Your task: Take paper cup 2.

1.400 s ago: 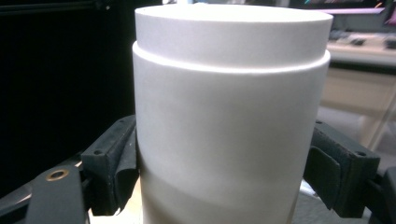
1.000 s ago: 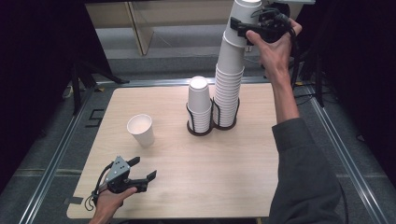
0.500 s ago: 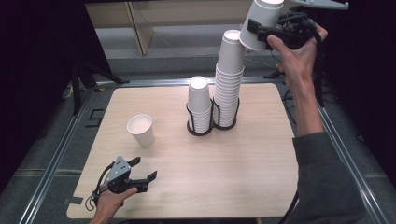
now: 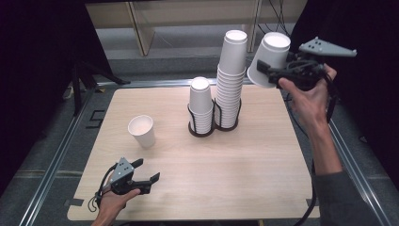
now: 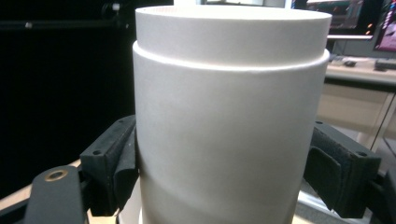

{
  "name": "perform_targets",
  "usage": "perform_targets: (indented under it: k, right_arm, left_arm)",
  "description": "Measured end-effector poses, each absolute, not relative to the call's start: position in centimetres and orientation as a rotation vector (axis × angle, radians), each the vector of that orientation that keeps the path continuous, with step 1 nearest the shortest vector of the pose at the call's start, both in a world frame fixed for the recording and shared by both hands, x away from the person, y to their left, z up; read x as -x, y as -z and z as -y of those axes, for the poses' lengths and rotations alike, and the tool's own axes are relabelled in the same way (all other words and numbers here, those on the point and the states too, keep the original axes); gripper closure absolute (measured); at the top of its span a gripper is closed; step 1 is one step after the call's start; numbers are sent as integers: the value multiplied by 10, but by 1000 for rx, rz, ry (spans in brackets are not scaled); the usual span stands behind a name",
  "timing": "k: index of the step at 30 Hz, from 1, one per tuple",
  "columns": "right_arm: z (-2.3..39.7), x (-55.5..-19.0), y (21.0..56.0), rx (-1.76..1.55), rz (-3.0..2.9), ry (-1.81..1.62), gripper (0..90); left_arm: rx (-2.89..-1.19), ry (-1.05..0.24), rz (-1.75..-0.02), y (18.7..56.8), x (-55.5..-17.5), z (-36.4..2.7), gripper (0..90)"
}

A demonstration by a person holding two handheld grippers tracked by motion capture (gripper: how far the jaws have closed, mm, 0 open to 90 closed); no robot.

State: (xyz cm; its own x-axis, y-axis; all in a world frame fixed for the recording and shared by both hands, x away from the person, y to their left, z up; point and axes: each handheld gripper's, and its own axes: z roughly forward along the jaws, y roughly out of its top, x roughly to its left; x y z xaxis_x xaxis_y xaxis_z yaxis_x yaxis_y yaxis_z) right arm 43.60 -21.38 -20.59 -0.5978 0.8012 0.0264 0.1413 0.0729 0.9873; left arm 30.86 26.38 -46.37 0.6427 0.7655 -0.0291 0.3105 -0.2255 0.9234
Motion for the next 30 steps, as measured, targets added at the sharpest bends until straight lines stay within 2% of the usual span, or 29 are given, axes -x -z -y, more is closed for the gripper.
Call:
perform_targets:
  k: [3,5,7,15,25,30]
  right_arm:
    - [209,-427,233,-928,-1844,-1596,192]
    - [207,-425,238,-930,-1857,-1597,191]
    - [197,-419,262,-927,-1905,-1602,191]
    - [166,-413,320,-917,-2013,-1672,191]
    - [131,-412,364,-937,-2118,-1717,190]
    - [121,-411,375,-912,-2150,-1703,190]
  left_arm:
    - [-1817,-544,-859,462,-308,-262,146]
    - [-1812,-544,-851,463,-308,-262,146]
    - [-1821,-547,-861,462,-308,-261,146]
    - [-1801,-537,-828,463,-313,-251,146]
    - [-1764,-512,-806,463,-316,-233,146]
    - [-1750,-507,-784,462,-315,-231,146]
